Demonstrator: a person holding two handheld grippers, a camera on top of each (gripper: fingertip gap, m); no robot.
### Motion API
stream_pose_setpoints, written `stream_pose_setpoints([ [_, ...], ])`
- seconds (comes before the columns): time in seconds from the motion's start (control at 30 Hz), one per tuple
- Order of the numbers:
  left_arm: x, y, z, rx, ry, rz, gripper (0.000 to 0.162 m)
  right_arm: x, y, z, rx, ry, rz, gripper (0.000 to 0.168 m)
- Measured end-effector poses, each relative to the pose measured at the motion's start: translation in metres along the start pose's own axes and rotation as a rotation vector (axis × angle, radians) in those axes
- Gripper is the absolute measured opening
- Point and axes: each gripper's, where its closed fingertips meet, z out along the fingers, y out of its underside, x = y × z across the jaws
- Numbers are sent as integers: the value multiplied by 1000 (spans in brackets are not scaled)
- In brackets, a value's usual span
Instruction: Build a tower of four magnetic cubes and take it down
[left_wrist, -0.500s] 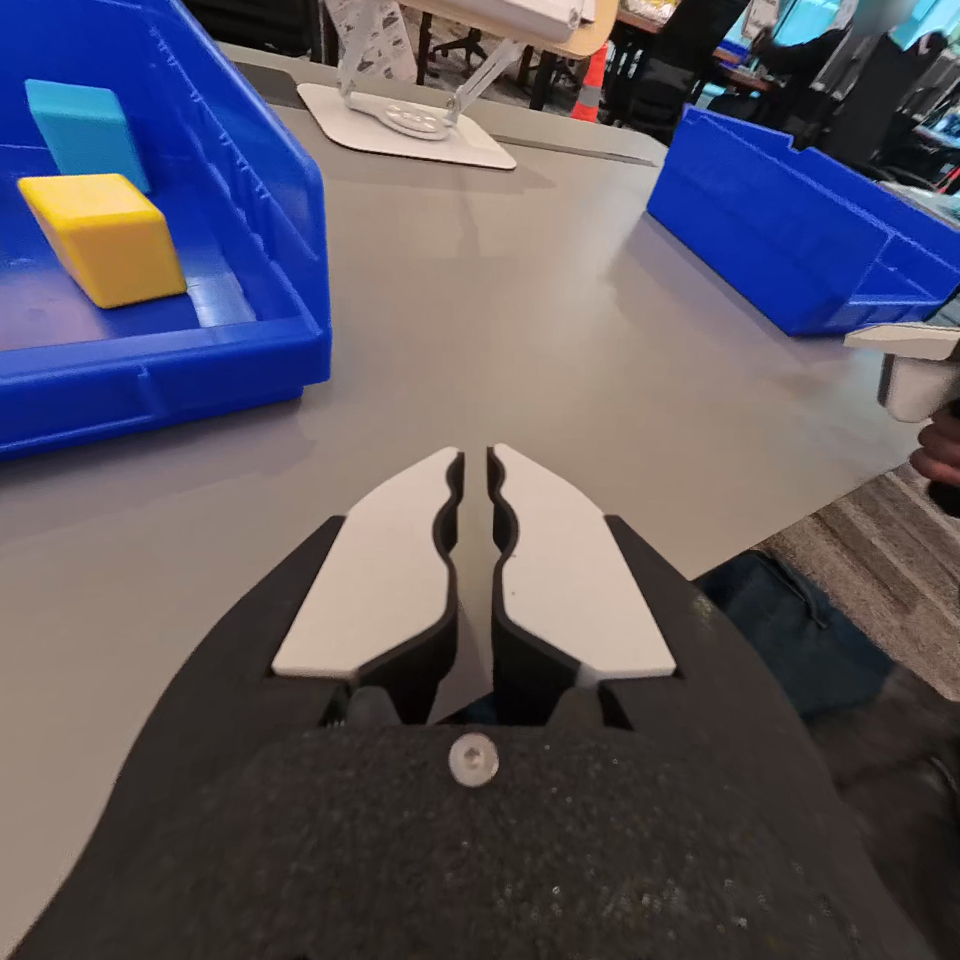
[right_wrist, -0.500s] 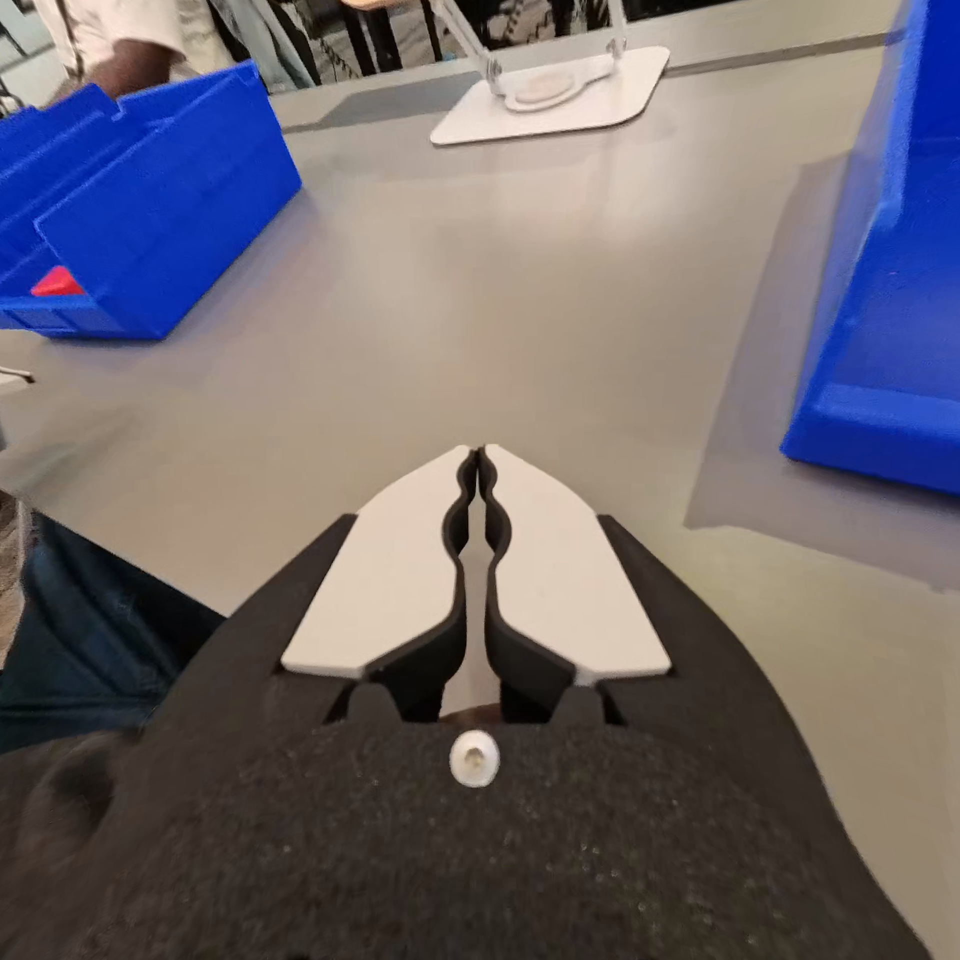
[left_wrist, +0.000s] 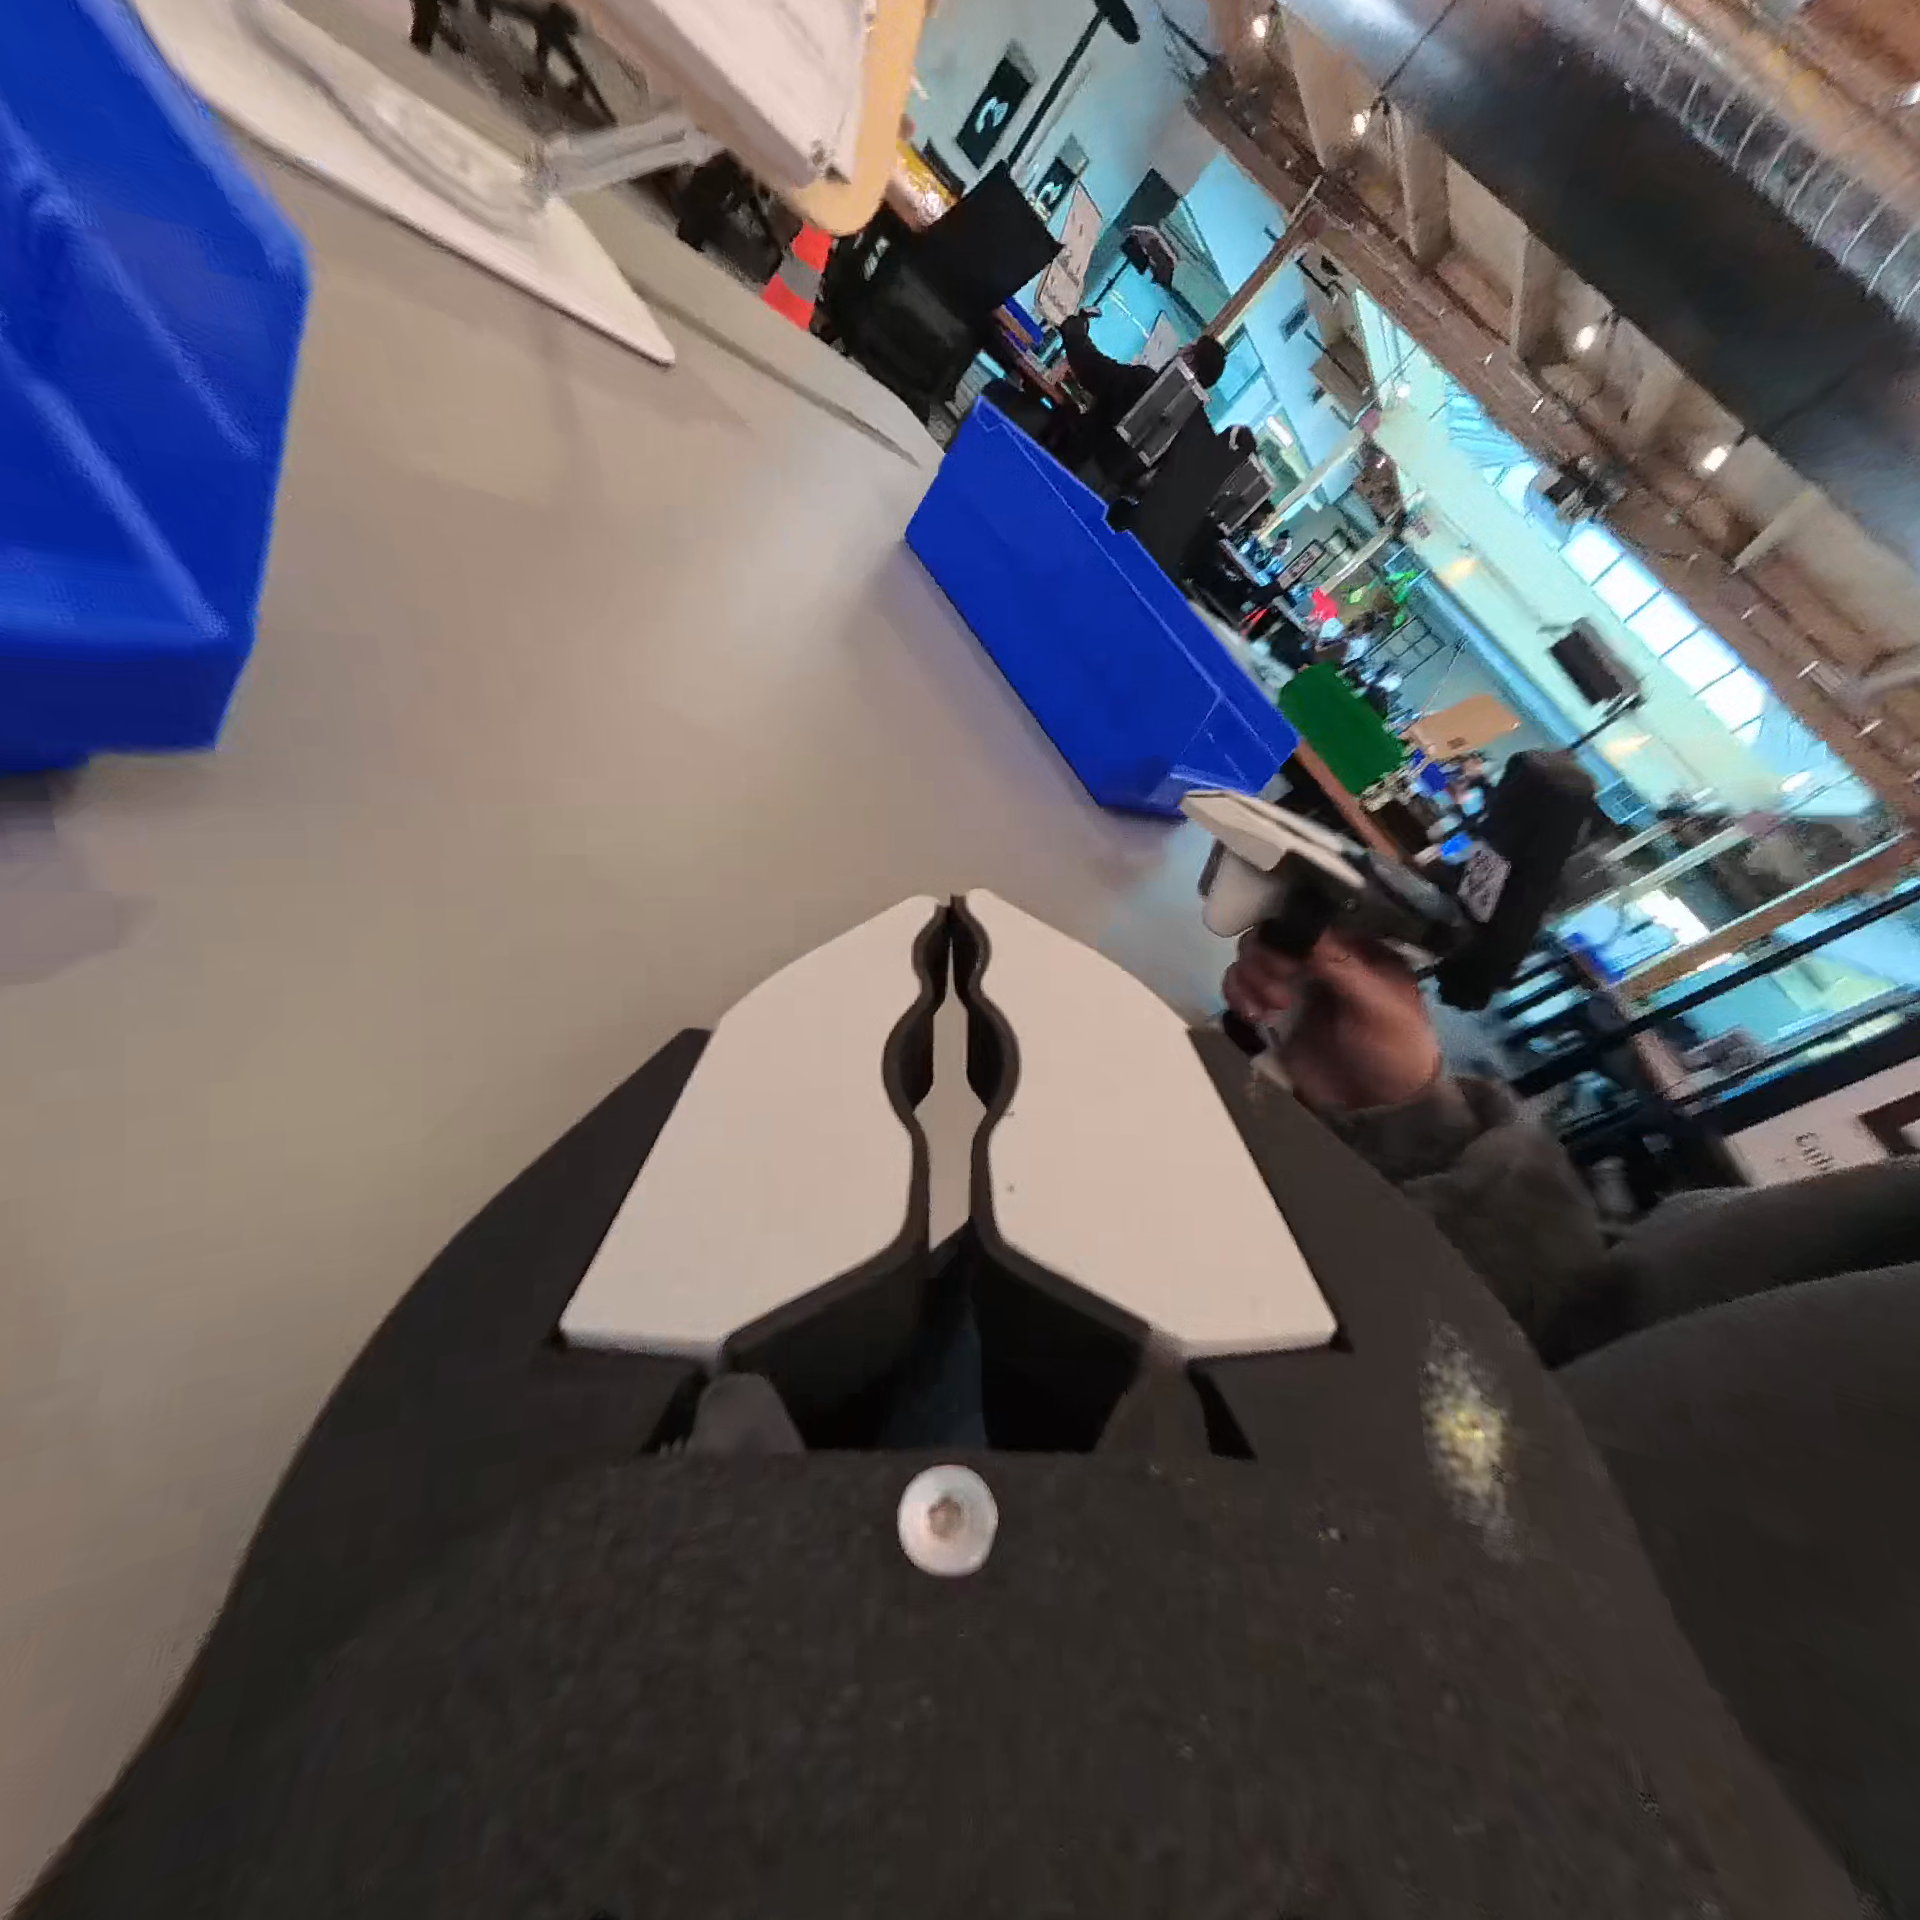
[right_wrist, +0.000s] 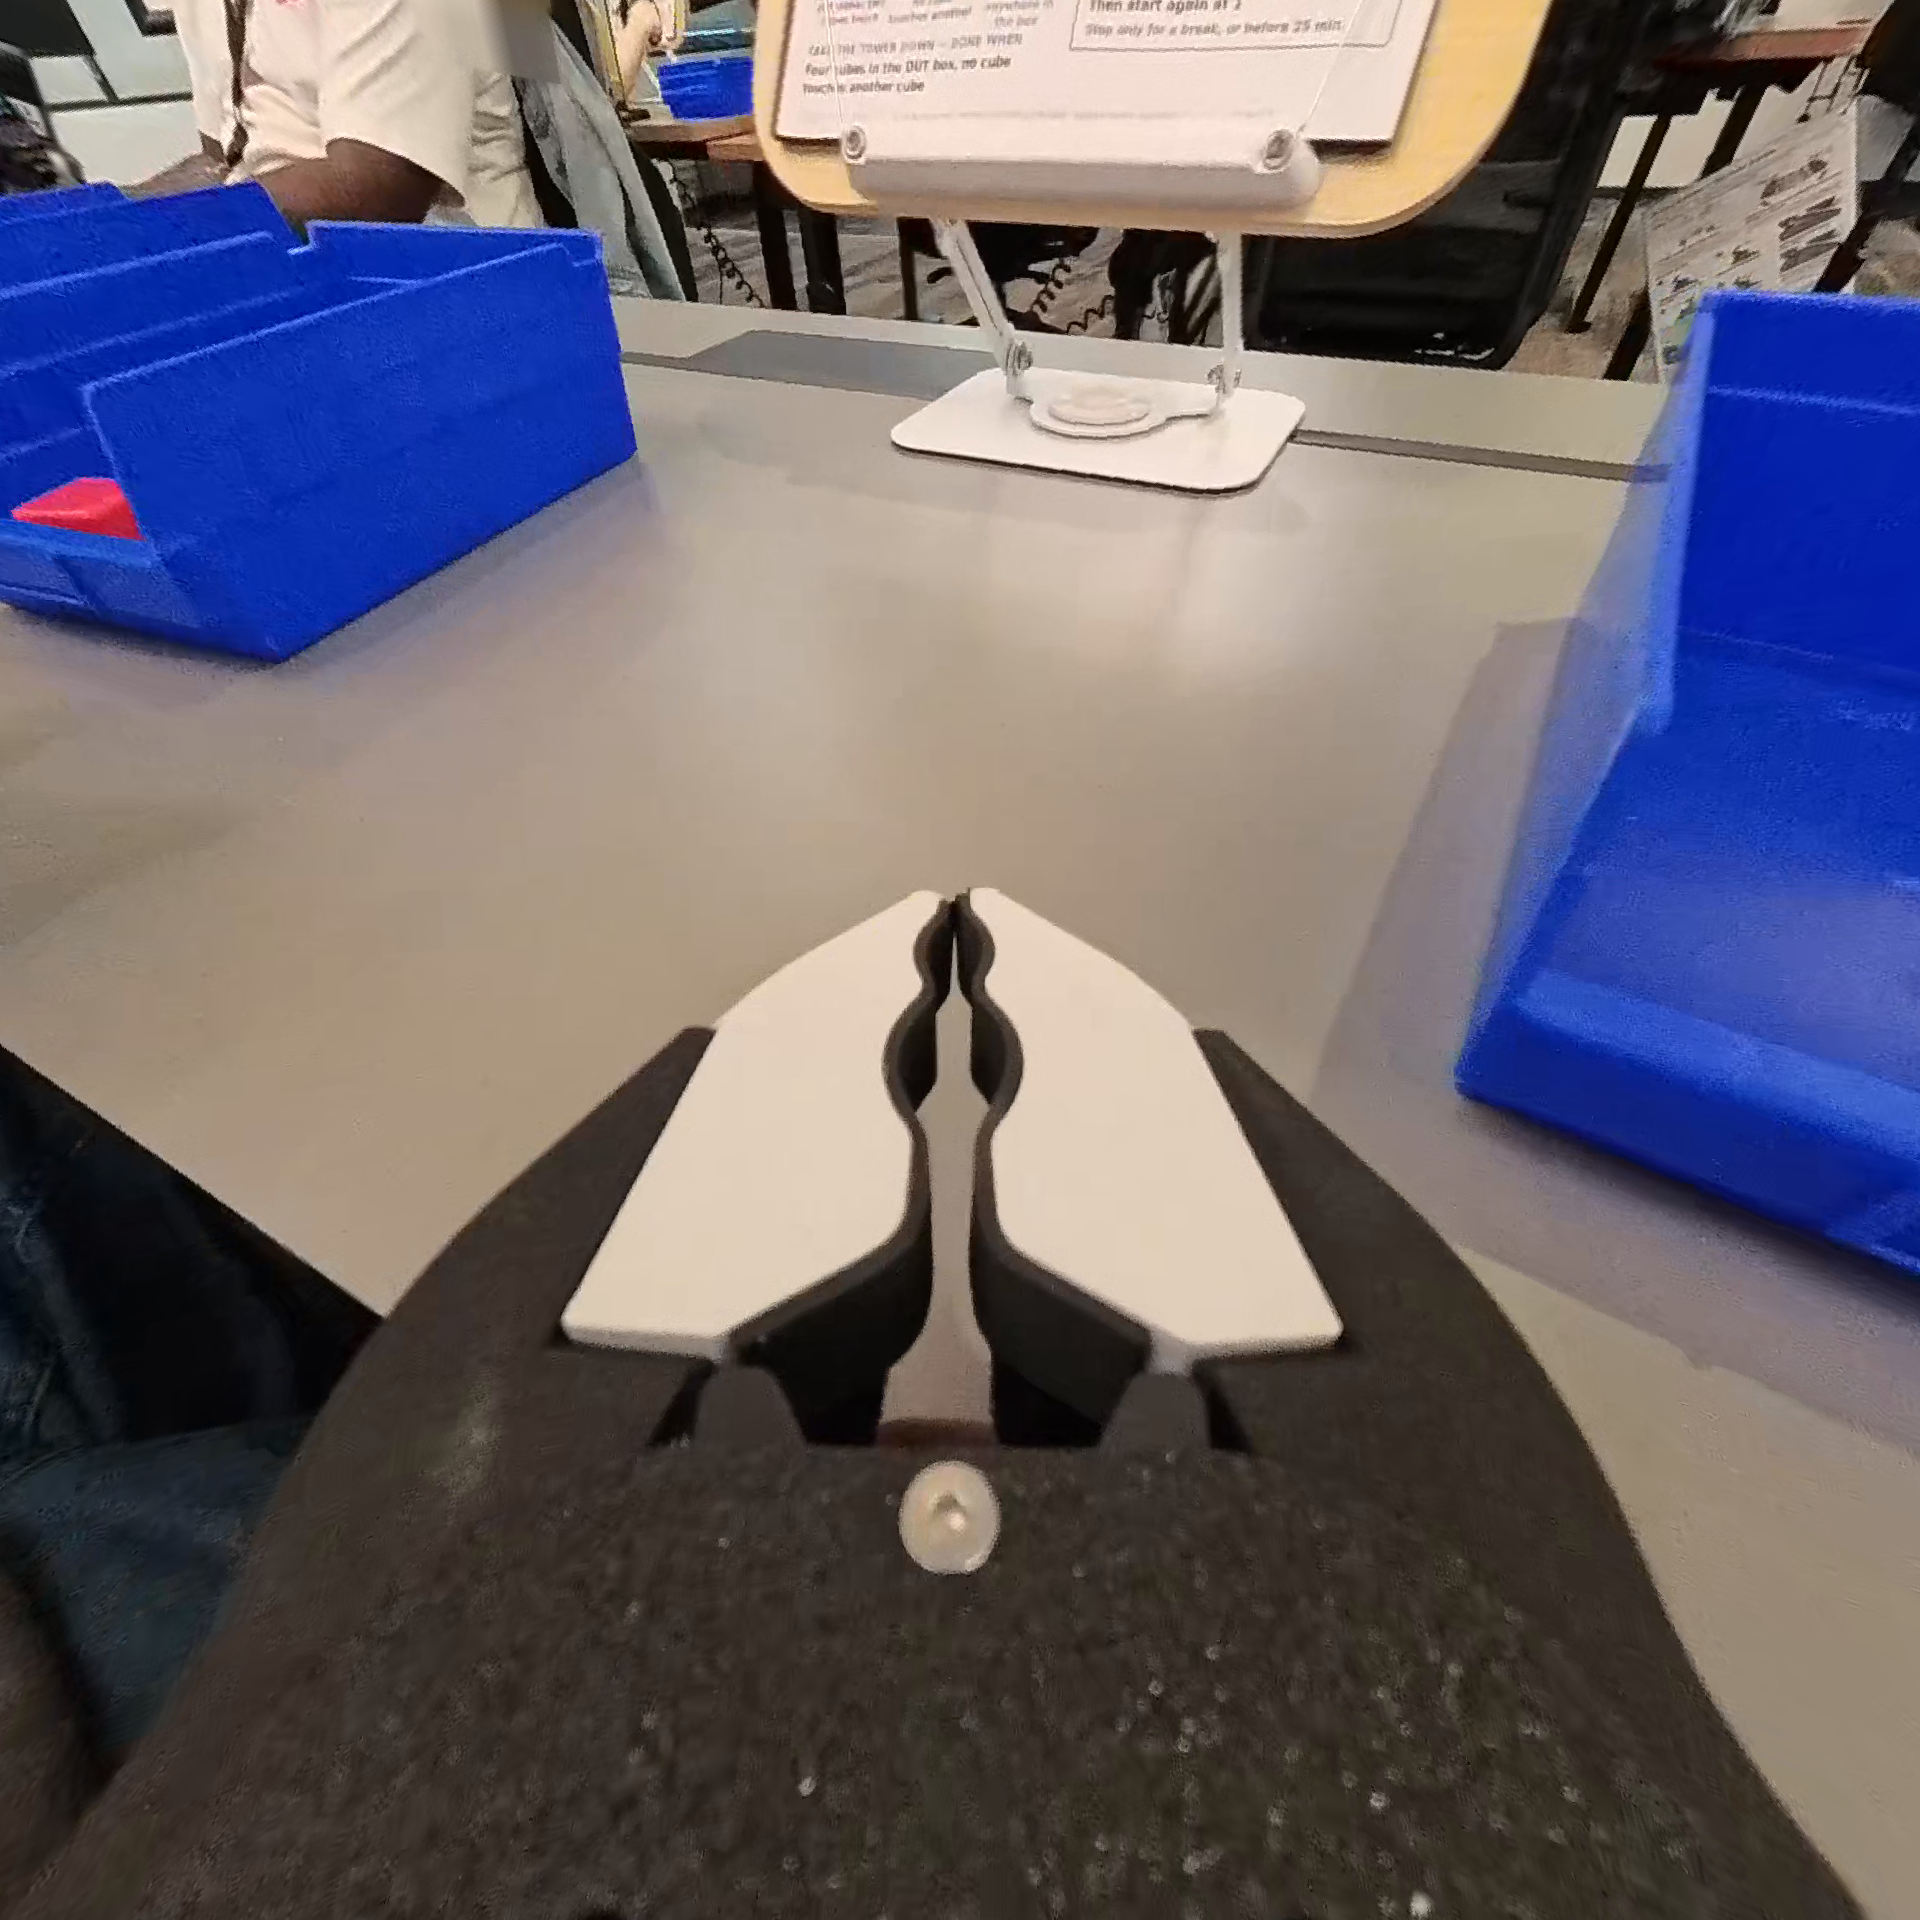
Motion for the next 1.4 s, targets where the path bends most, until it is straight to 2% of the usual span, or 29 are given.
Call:
stream_pose_setpoints([
  [0.1, 6, 5, 4, -20, -44, 242, 0, -4, -4, 0, 20, -15, -9, 0],
  [0.17, -5, 5, 5, 13, -153, 341, 0, -5, -6, 0, 29, -18, -5, 0],
  [0.27, -28, 2, 1, 38, -289, 381, 0, -5, -5, 0, 27, -19, -3, 0],
  [0.33, -48, 3, -10, -28, -448, 387, 0, -6, -4, 0, 18, -21, -13, 2],
  [0.43, -59, -1, -21, -50, -555, 430, 0, -9, -2, 1, 3, -27, -20, 15],
  [0.5, -60, -9, -27, -10, -599, 462, 16, -11, 0, 1, -4, -41, -18, 21],
  [0.63, -59, -14, -30, 14, -618, 470, 49, -15, 4, 2, -21, -61, -3, 34],
  [0.73, -62, -11, -29, 2, -611, 445, 58, -17, 6, 4, -32, -72, 12, 36],
  [1.07, -64, -9, -27, -13, -583, 399, 61, -17, 8, 3, -35, -70, 29, 38],
  [1.17, -60, -34, -36, 28, -597, 383, 61, -19, 7, 4, -33, -77, 41, 38],
  [1.27, -55, -84, -55, 66, -658, 444, 56, -21, 8, 4, -37, -71, -7, 38],
  [1.4, -70, -143, -58, -46, -741, 517, 63, -21, 12, 5, -51, -76, -12, 39],
])
